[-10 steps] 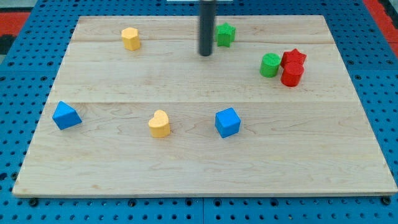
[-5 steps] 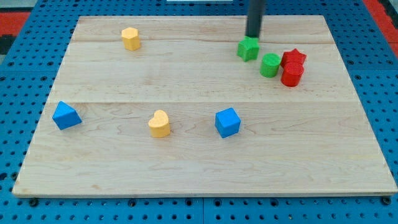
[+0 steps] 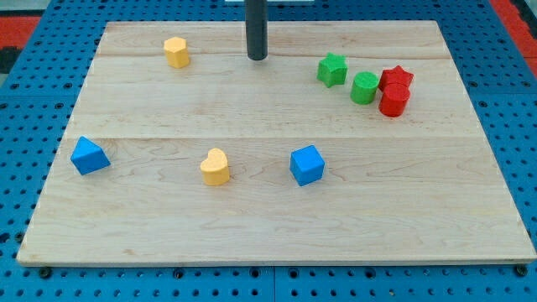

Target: Push the green star closer to the group of blocks

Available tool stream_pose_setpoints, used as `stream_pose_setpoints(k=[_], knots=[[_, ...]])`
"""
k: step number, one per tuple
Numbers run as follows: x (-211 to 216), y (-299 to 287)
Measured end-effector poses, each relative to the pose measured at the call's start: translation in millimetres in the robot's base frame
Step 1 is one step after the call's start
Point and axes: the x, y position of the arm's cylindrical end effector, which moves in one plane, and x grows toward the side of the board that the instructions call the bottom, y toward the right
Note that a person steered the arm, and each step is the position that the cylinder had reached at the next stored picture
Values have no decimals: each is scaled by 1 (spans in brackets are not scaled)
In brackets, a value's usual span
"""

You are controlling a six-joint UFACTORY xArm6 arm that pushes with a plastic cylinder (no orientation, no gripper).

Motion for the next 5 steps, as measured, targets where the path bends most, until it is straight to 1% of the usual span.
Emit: stream_pose_setpoints(k=[1,2,3,4,5], knots=[[8,37],[8,88],[21,144],[19,149],[13,96]])
